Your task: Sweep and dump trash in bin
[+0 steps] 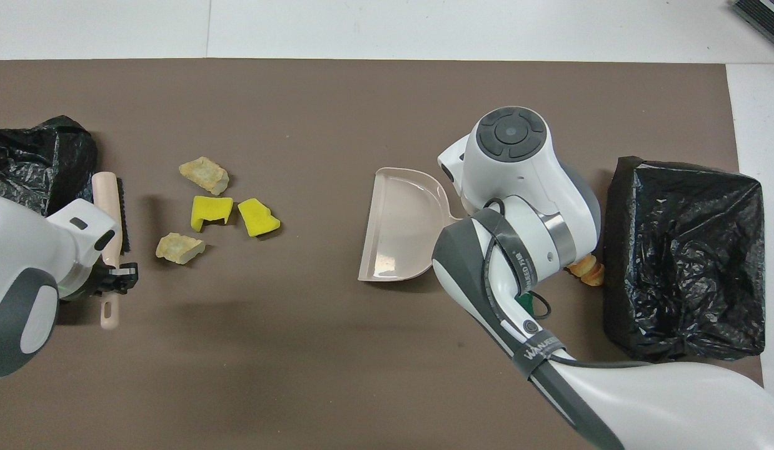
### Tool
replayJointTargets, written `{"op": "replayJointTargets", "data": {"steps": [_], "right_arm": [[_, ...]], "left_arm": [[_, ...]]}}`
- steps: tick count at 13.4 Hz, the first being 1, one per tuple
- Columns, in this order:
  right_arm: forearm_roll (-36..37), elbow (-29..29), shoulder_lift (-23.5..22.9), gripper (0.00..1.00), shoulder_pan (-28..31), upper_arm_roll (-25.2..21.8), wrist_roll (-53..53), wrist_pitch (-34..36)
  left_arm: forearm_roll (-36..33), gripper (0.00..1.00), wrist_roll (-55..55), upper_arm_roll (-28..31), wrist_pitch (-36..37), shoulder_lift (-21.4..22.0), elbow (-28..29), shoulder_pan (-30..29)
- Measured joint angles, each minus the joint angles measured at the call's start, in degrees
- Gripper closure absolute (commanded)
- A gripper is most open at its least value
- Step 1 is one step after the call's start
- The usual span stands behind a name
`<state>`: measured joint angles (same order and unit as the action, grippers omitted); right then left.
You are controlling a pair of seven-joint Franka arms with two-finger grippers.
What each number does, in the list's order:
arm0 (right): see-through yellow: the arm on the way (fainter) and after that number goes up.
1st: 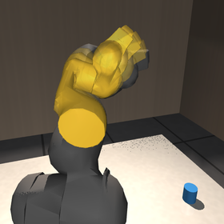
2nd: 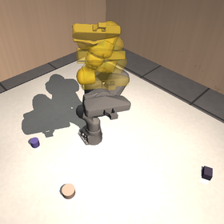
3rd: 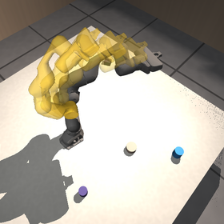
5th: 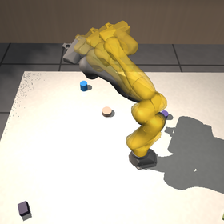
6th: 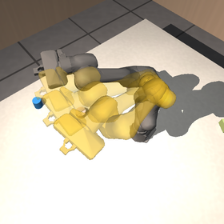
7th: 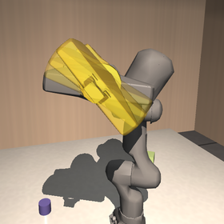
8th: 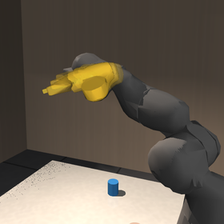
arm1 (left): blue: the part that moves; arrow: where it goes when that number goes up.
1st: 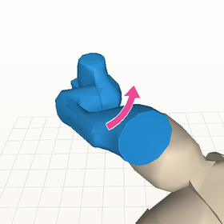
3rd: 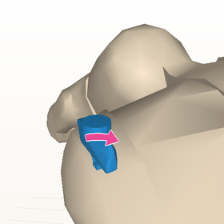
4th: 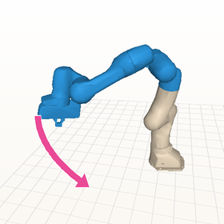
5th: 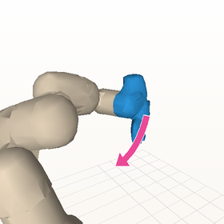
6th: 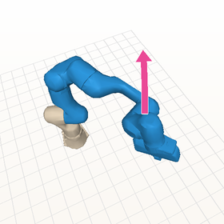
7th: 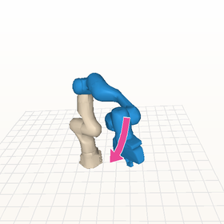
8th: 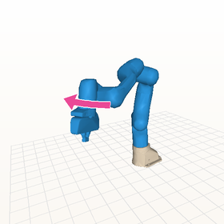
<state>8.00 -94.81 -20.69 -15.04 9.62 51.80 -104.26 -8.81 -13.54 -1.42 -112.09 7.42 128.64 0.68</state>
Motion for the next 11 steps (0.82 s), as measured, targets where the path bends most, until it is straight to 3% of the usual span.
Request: {"op": "replayJointTargets", "data": {"steps": [3,7,11], "right_arm": [[0.08,-1.98,0.73,1.00,-0.63,0.00,-2.22,-1.09],[0.23,-3.28,1.05,1.00,-0.84,0.00,-2.45,-2.26],[0.24,-6.85,2.27,1.00,-1.13,0.01,-4.34,-3.87]], "left_arm": [[0.29,1.00,2.72,-0.24,-7.14,-2.84,2.98,-0.62],[3.91,1.00,3.31,-1.35,-14.94,-7.77,2.53,0.78],[4.95,1.00,3.75,-1.78,-16.24,-11.03,-0.56,5.59]]}}
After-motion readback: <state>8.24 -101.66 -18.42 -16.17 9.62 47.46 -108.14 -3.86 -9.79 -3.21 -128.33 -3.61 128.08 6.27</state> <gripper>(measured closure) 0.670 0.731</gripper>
